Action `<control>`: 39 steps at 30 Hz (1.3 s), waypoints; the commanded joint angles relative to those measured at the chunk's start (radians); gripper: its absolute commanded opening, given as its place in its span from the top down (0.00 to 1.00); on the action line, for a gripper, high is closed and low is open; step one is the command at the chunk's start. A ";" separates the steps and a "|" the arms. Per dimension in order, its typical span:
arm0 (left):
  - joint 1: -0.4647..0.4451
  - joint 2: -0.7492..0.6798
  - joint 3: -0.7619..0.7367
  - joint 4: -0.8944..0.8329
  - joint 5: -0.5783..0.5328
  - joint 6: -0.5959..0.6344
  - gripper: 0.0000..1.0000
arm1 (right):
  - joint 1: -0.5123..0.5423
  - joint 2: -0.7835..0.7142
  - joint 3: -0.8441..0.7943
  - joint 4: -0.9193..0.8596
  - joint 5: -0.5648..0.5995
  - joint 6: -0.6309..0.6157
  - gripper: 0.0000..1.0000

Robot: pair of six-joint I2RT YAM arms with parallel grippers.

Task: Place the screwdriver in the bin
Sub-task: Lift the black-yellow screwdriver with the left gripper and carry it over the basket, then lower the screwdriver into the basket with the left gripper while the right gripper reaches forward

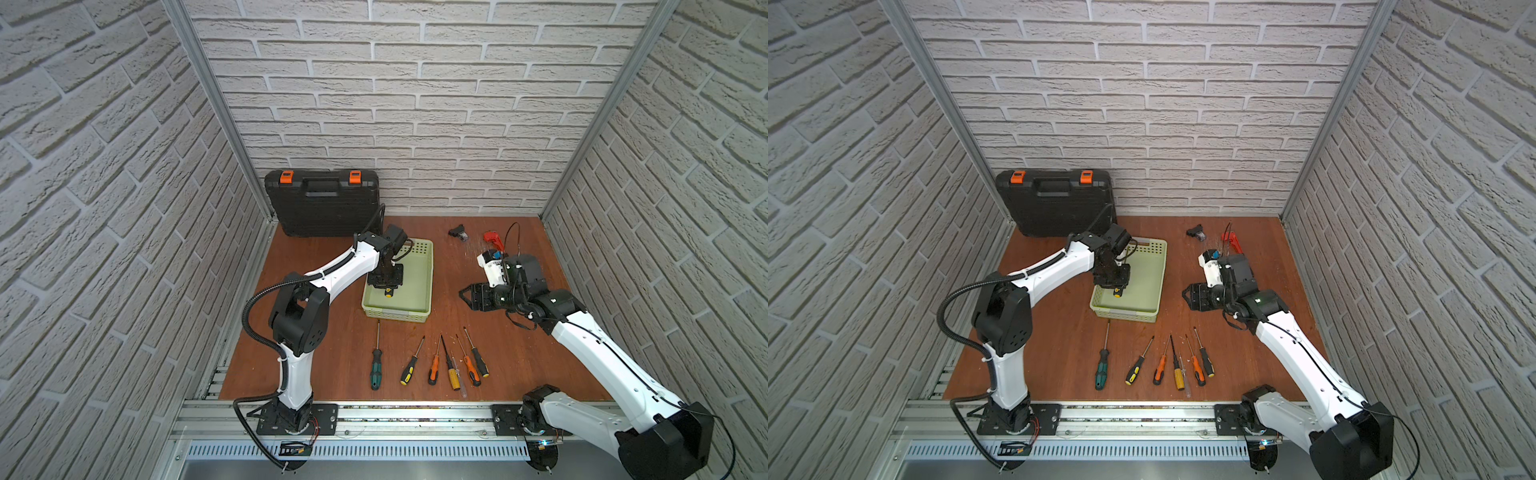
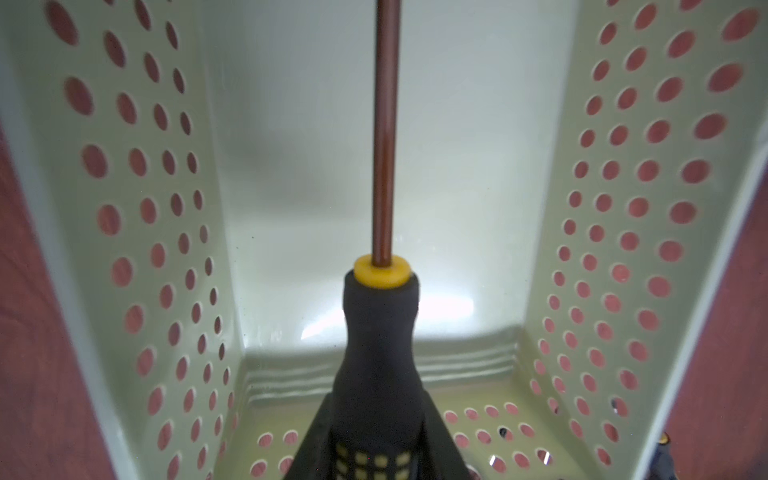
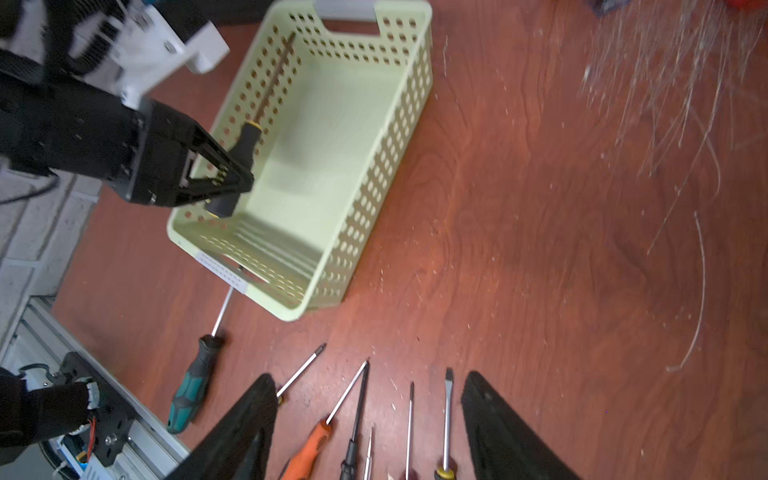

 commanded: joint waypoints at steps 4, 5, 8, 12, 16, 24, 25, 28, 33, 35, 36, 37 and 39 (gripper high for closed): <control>0.001 0.068 0.005 0.049 0.019 0.045 1.00 | 0.028 0.005 -0.045 -0.053 0.029 0.037 0.29; 0.002 0.072 -0.002 0.063 0.017 0.045 1.00 | 0.036 0.004 -0.054 -0.061 0.046 0.046 0.29; 0.004 0.091 -0.011 0.080 0.017 0.047 1.00 | 0.060 -0.002 -0.074 -0.089 0.079 0.072 0.29; 0.011 0.101 -0.029 0.115 0.038 0.043 0.98 | 0.090 -0.005 -0.090 -0.122 0.109 0.100 0.29; 0.011 0.103 -0.045 0.136 0.046 0.041 0.80 | 0.091 -0.010 -0.109 -0.126 0.134 0.117 0.29; 0.011 0.111 -0.068 0.168 0.057 0.037 0.80 | 0.095 -0.010 -0.138 -0.154 0.125 0.127 0.30; 0.011 0.112 -0.071 0.169 0.057 0.036 0.81 | 0.095 -0.015 -0.144 -0.158 0.127 0.131 0.30; 0.011 0.123 -0.073 0.170 0.058 0.036 0.81 | 0.098 -0.015 -0.148 -0.153 0.120 0.152 0.29; 0.011 0.125 -0.090 0.178 0.047 0.037 0.72 | 0.109 -0.002 -0.149 -0.163 0.141 0.175 0.28; 0.011 0.124 -0.096 0.188 0.047 0.035 0.63 | 0.109 -0.002 -0.163 -0.158 0.153 0.184 0.28; 0.011 0.122 -0.096 0.189 0.048 0.031 0.60 | 0.109 -0.005 -0.169 -0.154 0.152 0.193 0.27; 0.012 0.122 -0.093 0.186 0.052 0.031 0.57 | 0.110 -0.008 -0.176 -0.154 0.153 0.204 0.27; 0.011 0.115 -0.095 0.186 0.053 0.031 0.52 | 0.112 -0.017 -0.187 -0.157 0.158 0.219 0.27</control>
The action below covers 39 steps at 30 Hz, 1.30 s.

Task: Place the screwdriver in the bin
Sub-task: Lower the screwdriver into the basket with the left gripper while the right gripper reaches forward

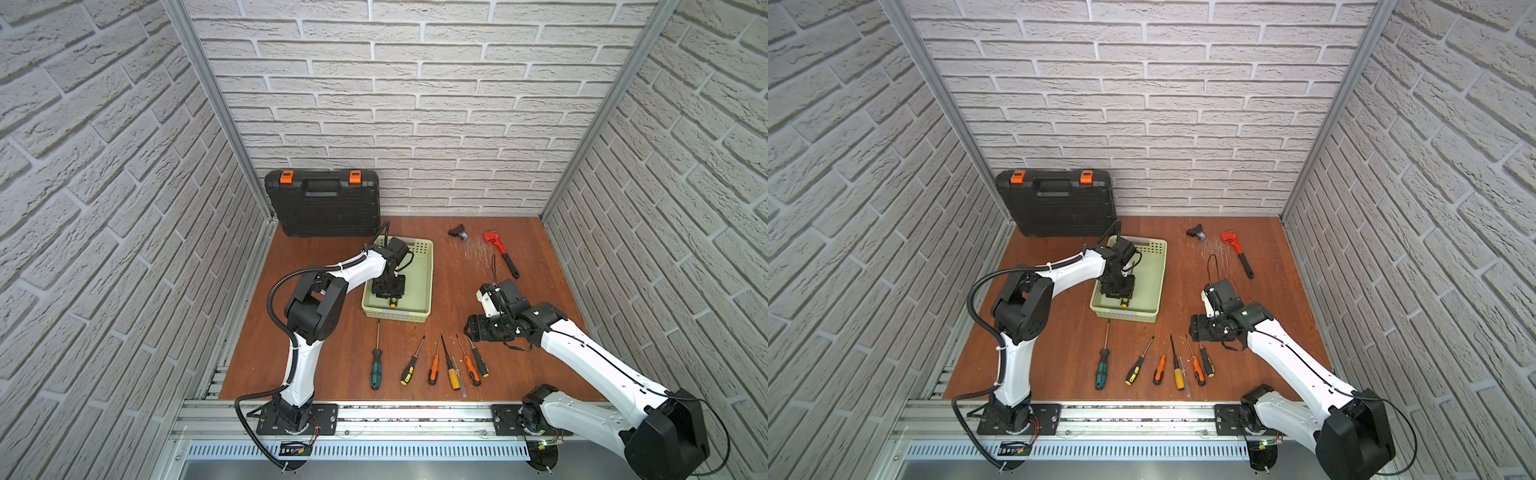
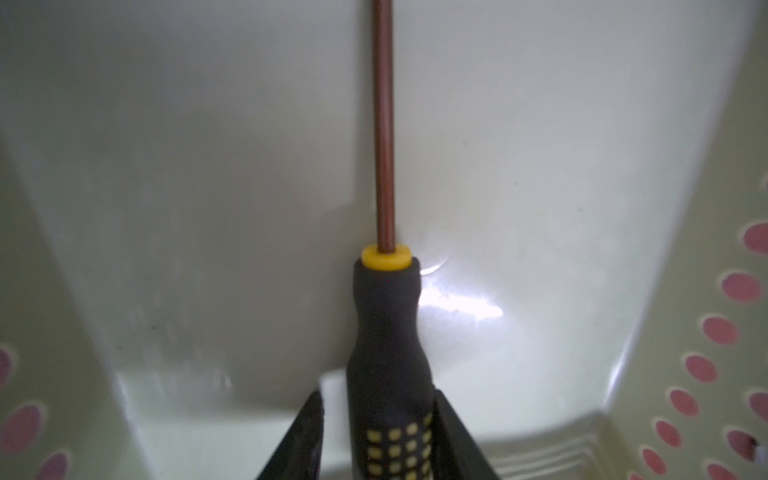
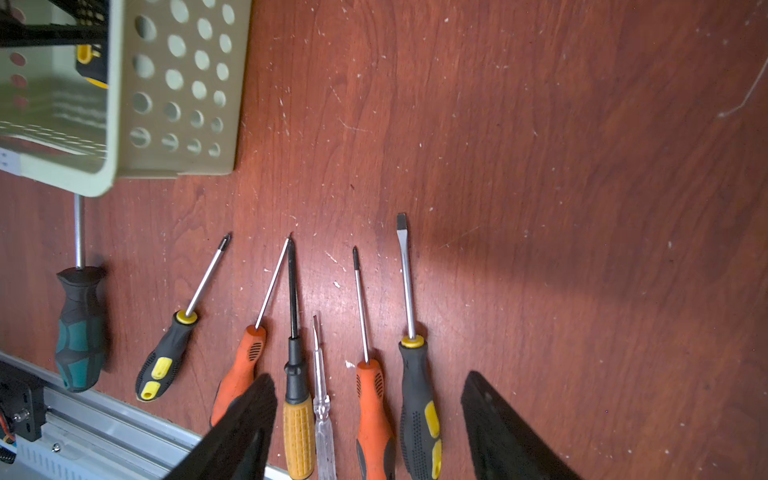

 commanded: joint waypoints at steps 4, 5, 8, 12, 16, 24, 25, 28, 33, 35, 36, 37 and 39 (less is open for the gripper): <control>0.005 -0.060 -0.022 0.030 0.006 -0.005 0.46 | 0.014 -0.038 -0.032 -0.037 0.058 0.057 0.29; 0.006 -0.082 -0.019 0.033 0.008 -0.005 0.45 | 0.016 -0.041 -0.036 -0.046 0.065 0.066 0.30; 0.002 -0.140 0.019 0.015 0.018 0.023 0.41 | 0.025 -0.035 -0.032 -0.065 0.073 0.084 0.38; -0.001 -0.263 0.004 -0.024 -0.006 0.057 0.35 | 0.069 -0.014 0.012 -0.125 0.133 0.099 0.41; -0.001 -0.386 -0.032 -0.076 -0.037 0.079 0.32 | 0.118 0.006 -0.003 -0.133 0.161 0.143 0.42; 0.007 -0.609 -0.197 -0.018 -0.050 0.032 0.32 | 0.165 0.048 -0.047 -0.105 0.200 0.218 0.43; 0.013 -0.627 -0.205 -0.019 -0.053 0.036 0.32 | 0.165 0.057 -0.048 -0.097 0.196 0.221 0.43; 0.045 -0.669 -0.225 -0.019 -0.045 0.050 0.31 | 0.165 0.121 -0.047 -0.078 0.180 0.214 0.46; 0.108 -0.716 -0.272 0.000 -0.012 0.057 0.31 | 0.165 0.173 -0.053 -0.048 0.169 0.226 0.56; 0.125 -0.728 -0.294 0.013 0.000 0.055 0.31 | 0.165 0.176 -0.056 -0.047 0.172 0.228 0.56; 0.132 -0.731 -0.301 0.016 0.007 0.054 0.31 | 0.165 0.182 -0.060 -0.046 0.167 0.227 0.56; 0.136 -0.732 -0.307 0.020 0.012 0.053 0.31 | 0.165 0.187 -0.063 -0.043 0.157 0.225 0.55; 0.143 -0.737 -0.322 0.030 0.022 0.052 0.31 | 0.165 0.200 -0.074 -0.033 0.146 0.229 0.55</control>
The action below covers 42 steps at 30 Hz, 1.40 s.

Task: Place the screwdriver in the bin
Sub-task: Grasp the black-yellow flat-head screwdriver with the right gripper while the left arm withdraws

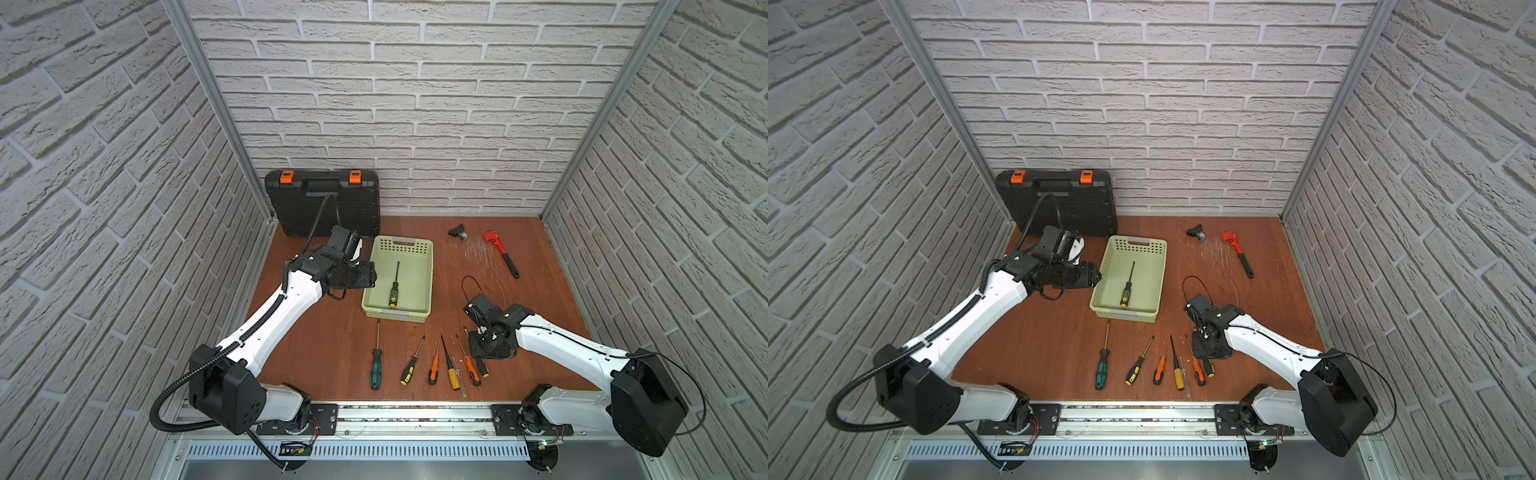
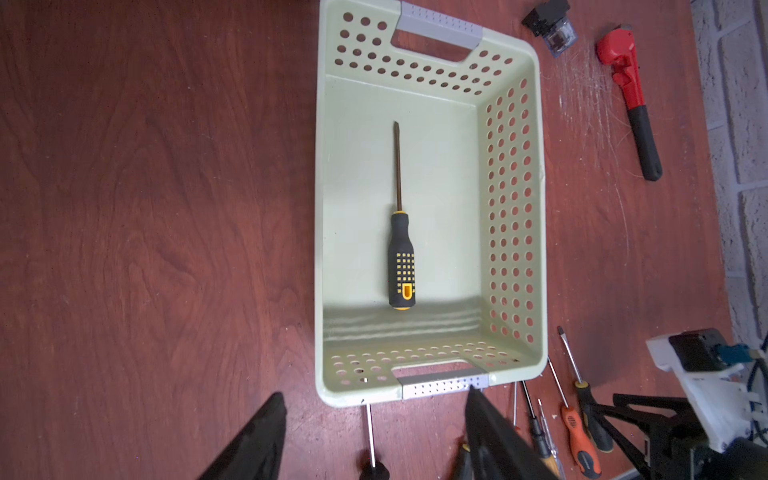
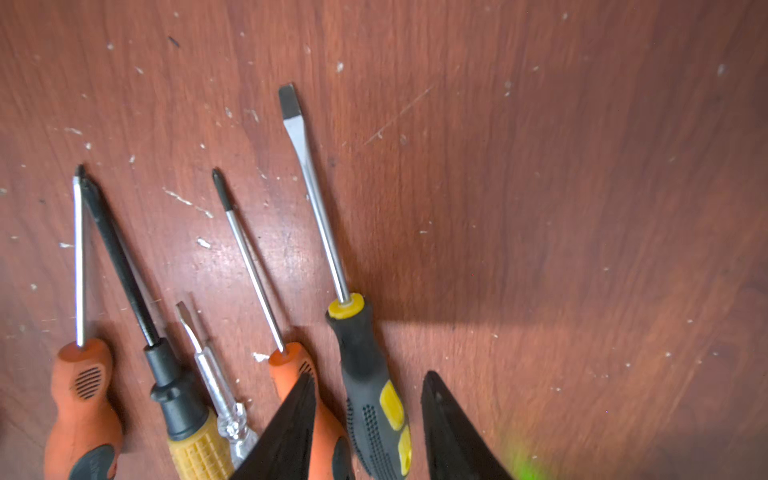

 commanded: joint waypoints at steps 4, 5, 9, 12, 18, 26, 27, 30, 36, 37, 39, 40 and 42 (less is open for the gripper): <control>0.018 -0.024 -0.042 0.048 0.038 0.008 0.31 | 0.006 0.022 -0.052 0.047 -0.018 0.021 0.54; 0.021 -0.028 -0.047 0.052 0.037 0.006 0.31 | 0.006 0.026 -0.057 0.055 -0.022 0.020 0.55; 0.030 -0.039 -0.059 0.054 0.041 -0.002 0.31 | 0.006 0.054 -0.068 0.075 -0.028 0.020 0.54; 0.036 -0.048 -0.071 0.054 0.040 -0.010 0.31 | 0.007 0.078 -0.073 0.092 -0.032 0.018 0.54; 0.055 -0.060 -0.076 0.039 0.023 -0.006 0.31 | 0.006 0.065 -0.081 0.105 -0.029 0.026 0.72; 0.101 -0.135 -0.072 -0.007 -0.013 0.005 0.31 | 0.006 -0.023 -0.012 0.011 0.026 0.013 0.94; 0.105 -0.141 -0.074 -0.011 -0.017 0.002 0.31 | 0.006 -0.037 0.021 -0.012 0.031 0.005 0.94; 0.117 -0.154 -0.086 -0.021 -0.028 -0.012 0.31 | 0.006 -0.068 0.174 -0.089 0.025 -0.032 0.95; 0.133 -0.184 -0.140 -0.018 -0.039 -0.055 0.31 | 0.006 0.017 0.526 -0.143 -0.092 -0.114 0.94; 0.135 -0.201 -0.160 -0.005 -0.038 -0.069 0.31 | 0.006 0.053 0.577 -0.142 -0.125 -0.121 0.95; 0.134 -0.225 -0.190 0.009 -0.034 -0.084 0.31 | 0.006 0.116 0.653 -0.109 -0.178 -0.118 0.95; 0.135 -0.238 -0.203 0.013 -0.035 -0.085 0.31 | 0.006 0.147 0.676 -0.073 -0.206 -0.108 0.95; 0.136 -0.258 -0.214 0.004 -0.055 -0.077 0.31 | 0.008 0.205 0.703 0.005 -0.251 -0.090 0.94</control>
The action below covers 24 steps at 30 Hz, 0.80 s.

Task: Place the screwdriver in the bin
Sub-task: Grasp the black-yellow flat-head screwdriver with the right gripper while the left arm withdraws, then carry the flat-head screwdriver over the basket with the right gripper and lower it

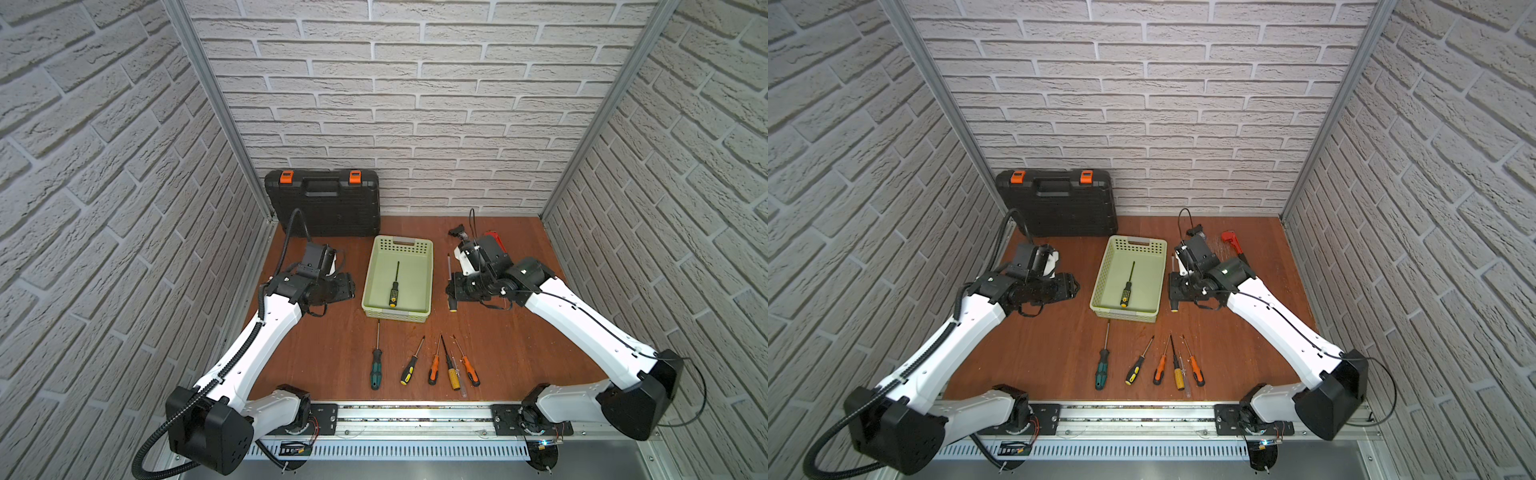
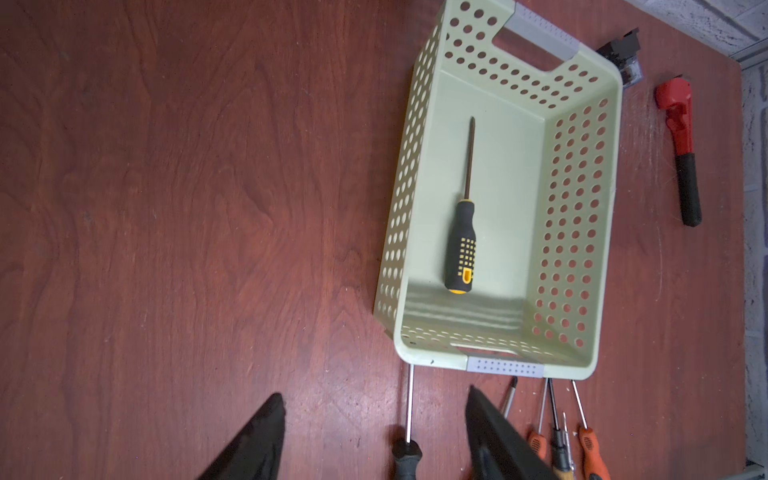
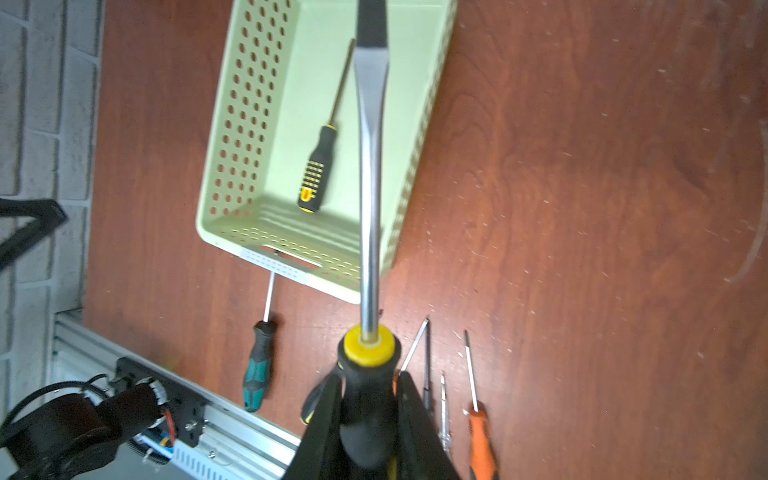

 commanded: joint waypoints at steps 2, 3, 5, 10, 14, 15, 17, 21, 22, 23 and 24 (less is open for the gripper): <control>0.009 -0.063 -0.015 0.002 -0.053 -0.002 0.31 | 0.009 0.149 0.069 0.109 -0.126 0.005 0.94; 0.009 -0.073 -0.014 -0.004 -0.064 -0.001 0.31 | 0.011 0.182 0.091 0.122 -0.133 0.006 0.94; 0.010 -0.110 -0.020 -0.014 -0.091 -0.012 0.31 | 0.025 0.253 0.135 0.156 -0.133 0.014 0.94; 0.010 -0.205 -0.059 -0.022 -0.136 -0.031 0.30 | 0.043 0.415 0.219 0.194 -0.152 0.022 0.94; 0.012 -0.269 -0.102 -0.027 -0.152 -0.056 0.28 | 0.060 0.521 0.296 0.158 -0.083 -0.022 0.94; 0.012 -0.281 -0.110 -0.027 -0.152 -0.057 0.28 | 0.058 0.538 0.300 0.162 -0.080 -0.017 0.94; 0.012 -0.299 -0.115 -0.038 -0.161 -0.058 0.28 | 0.055 0.565 0.291 0.189 -0.091 0.010 0.95; 0.013 -0.326 -0.118 -0.056 -0.179 -0.057 0.26 | 0.055 0.621 0.291 0.222 -0.101 0.042 0.94; 0.013 -0.333 -0.122 -0.057 -0.184 -0.060 0.25 | 0.055 0.633 0.295 0.222 -0.093 0.043 0.94; 0.013 -0.339 -0.129 -0.056 -0.187 -0.063 0.25 | 0.055 0.644 0.296 0.224 -0.085 0.047 0.94; 0.014 -0.342 -0.132 -0.054 -0.186 -0.063 0.25 | 0.054 0.653 0.293 0.229 -0.084 0.049 0.95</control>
